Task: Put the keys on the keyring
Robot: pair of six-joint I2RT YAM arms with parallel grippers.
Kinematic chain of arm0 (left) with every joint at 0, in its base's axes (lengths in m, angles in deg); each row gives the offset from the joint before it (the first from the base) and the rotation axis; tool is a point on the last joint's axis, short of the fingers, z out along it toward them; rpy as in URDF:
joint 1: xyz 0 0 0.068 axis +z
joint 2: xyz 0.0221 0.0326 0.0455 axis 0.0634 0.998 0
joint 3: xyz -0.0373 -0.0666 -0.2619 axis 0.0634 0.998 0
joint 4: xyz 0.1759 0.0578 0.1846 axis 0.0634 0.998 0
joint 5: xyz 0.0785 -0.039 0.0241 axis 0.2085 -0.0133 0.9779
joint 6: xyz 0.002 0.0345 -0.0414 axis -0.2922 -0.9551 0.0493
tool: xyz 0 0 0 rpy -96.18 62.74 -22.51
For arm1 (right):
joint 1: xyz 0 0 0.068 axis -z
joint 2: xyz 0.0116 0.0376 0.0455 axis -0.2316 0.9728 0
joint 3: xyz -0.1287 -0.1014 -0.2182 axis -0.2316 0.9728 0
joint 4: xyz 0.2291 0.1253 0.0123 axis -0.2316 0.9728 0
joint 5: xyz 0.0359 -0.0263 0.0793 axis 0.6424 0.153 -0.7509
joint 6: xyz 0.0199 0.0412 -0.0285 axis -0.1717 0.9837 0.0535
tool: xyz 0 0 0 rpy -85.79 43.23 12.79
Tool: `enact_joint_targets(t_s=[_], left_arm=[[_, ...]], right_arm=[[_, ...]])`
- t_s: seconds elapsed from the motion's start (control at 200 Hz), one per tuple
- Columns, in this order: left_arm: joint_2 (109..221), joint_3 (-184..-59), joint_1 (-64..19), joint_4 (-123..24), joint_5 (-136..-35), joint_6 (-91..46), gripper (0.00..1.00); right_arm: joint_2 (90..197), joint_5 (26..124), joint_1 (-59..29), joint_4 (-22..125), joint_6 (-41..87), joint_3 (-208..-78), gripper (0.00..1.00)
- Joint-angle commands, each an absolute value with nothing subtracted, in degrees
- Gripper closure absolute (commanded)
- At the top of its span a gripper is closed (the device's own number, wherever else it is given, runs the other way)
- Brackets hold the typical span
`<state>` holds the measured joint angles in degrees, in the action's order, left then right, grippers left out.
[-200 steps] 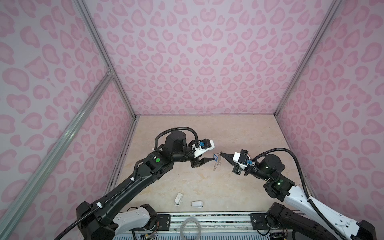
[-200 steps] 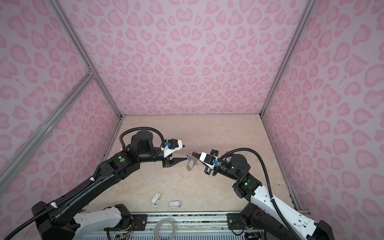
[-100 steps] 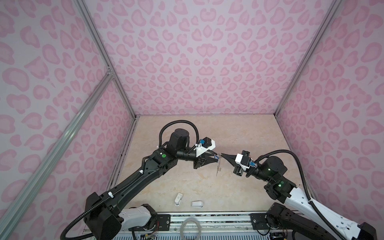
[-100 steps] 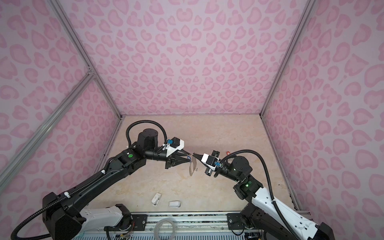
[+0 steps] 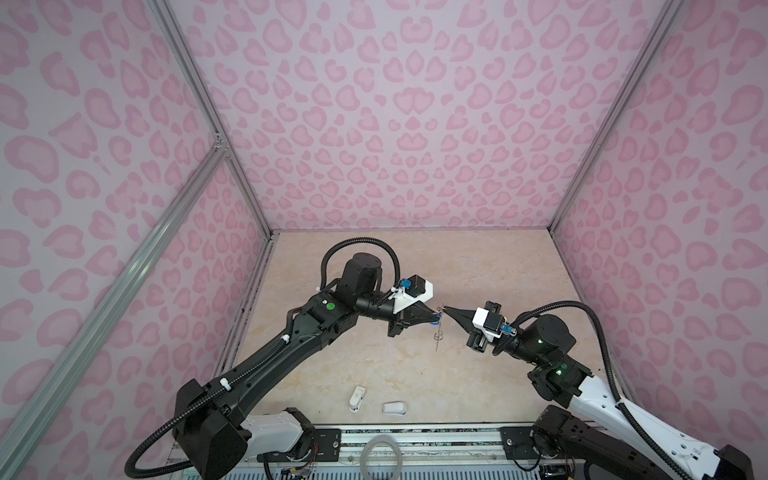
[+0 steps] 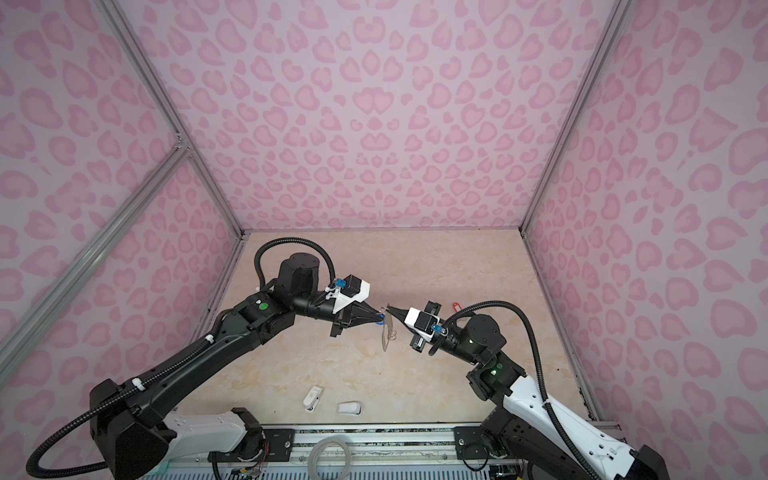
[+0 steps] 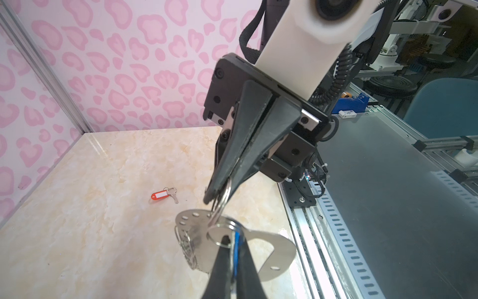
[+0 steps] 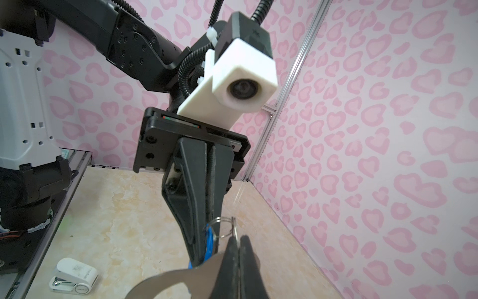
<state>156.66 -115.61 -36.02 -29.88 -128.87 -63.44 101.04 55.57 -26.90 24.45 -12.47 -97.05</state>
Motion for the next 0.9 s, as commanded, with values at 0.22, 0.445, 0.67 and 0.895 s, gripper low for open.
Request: enact_joint_targets(t_s=[0.22,0.445,0.67,0.895], left_arm=[[159.7,-120.7,-37.1,-22.1,-128.3,-69.4,0.97],[161.3,-122.6,-37.5,-20.2,-127.7,-70.4,0.97],[162.5,-124.8,-37.5,-17.5,-125.8,-71.3,0.97],[162.1,-126.3,-37.6,-12.1,-117.2,-73.7,0.97]], right_arm=[[102.4,54.8,-26.9,19.6,-10.1,-96.8,1.00],[103.0,54.4,-26.8,19.1,-9.8,-97.0,1.00],[103.5,54.5,-26.9,20.3,-10.4,-97.3,1.00],[101.2,57.5,-26.9,31.8,-16.5,-99.9,1.00]])
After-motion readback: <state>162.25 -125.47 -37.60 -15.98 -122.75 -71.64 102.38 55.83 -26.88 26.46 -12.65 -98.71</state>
